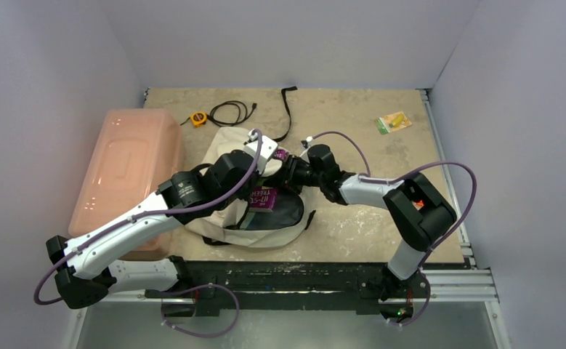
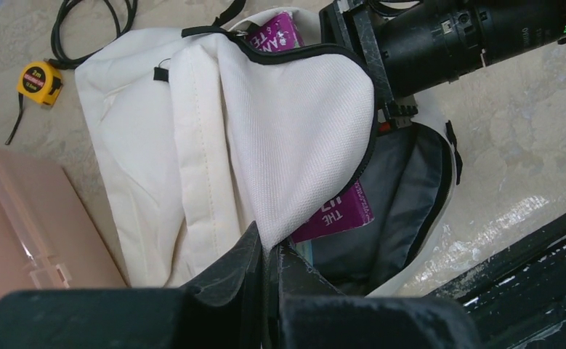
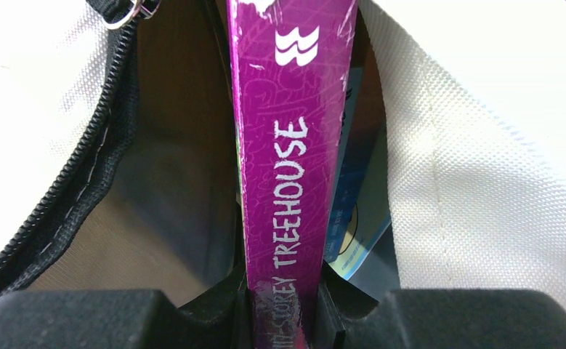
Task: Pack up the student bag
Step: Place the book in the student bag.
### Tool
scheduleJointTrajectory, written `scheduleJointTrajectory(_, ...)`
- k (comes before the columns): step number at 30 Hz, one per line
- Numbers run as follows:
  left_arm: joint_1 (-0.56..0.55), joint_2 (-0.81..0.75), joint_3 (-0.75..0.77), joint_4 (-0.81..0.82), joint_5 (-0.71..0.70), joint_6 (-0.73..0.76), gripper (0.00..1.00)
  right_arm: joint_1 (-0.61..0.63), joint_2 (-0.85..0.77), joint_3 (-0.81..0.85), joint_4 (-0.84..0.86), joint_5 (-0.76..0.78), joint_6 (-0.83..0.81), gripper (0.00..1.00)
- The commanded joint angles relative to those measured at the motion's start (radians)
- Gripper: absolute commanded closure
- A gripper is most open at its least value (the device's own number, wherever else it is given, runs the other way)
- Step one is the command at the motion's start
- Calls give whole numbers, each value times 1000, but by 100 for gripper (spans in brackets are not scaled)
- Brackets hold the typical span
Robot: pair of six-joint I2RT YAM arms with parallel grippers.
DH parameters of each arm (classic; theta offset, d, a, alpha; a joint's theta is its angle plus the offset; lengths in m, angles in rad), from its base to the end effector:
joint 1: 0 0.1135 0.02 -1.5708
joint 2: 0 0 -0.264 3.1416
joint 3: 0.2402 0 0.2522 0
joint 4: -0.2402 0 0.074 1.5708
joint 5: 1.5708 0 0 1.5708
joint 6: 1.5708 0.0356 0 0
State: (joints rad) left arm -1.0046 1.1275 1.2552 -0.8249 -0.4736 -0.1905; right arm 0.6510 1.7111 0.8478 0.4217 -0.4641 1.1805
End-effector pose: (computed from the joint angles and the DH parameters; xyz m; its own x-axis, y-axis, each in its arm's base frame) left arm 0.1334 -0.1796 0.3748 -0.4449 0.3858 -0.8082 0.4881 0.8611 0.1424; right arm 0.2747 0.2293 0.1825 -0.9282 0.3325 -0.1670 -0.0142 0.4168 0.9089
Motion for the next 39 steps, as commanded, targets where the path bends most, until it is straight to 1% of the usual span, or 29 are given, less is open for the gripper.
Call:
scheduleJointTrajectory(1,-9,-41,34,116,105,-10,100,19,-41,54,89,160,5,100)
scheduleJointTrajectory(4,-9,-22,30,134,144,-23,100,98,-1,123,91,188,17,100)
scheduleJointTrajectory(5,-9,-14,32,135,142,-25,100,113,13,145,87,187,7,98)
scheduleJointTrajectory(6,-9,-9,34,133,135,-27,100,116,22,165,60,180,-12,90)
scheduleJointTrajectory(7,-9,-5,35,133,129,-28,100,117,18,168,30,164,-34,79)
scheduleJointTrajectory(10,-9,-9,25,136,121,-26,100,100,-49,117,-49,185,-110,36)
scheduleJointTrajectory(11,-9,-14,17,144,119,-24,100,85,-62,109,-82,168,-136,26)
scheduleJointTrajectory(12,-8,-17,7,152,116,-22,100,71,-70,96,-91,135,-155,24)
scheduleJointTrajectory(14,-8,-20,1,161,113,-20,100,47,-80,67,-103,85,-181,23)
scheduleJointTrajectory(16,-9,-20,-1,168,119,-20,100,35,-78,40,-83,55,-192,26)
scheduleJointTrajectory(18,-8,-18,-3,173,128,-20,100,35,-75,15,-24,49,-192,30)
scheduleJointTrajectory(20,-8,-14,-4,170,134,-19,100,35,-55,21,5,41,-190,47)
scheduleJointTrajectory(21,-8,-13,-4,168,135,-21,100,35,-44,32,6,44,-190,51)
scheduleJointTrajectory(24,-8,-11,-3,160,145,-29,100,57,4,72,48,40,-172,60)
scheduleJointTrajectory(27,-8,-14,-9,159,147,-33,100,110,68,117,144,16,-104,67)
scheduleJointTrajectory(30,-8,-12,-15,161,137,-34,100,160,94,153,206,8,-67,68)
scheduleJointTrajectory(33,-8,-4,-20,162,134,-35,100,155,70,146,180,-25,-81,68)
scheduleJointTrajectory(36,-8,-1,-22,162,138,-36,100,107,-21,58,88,19,-136,66)
scheduleJointTrajectory(39,-8,-6,-26,162,141,-34,100,80,-97,-20,-12,47,-214,58)
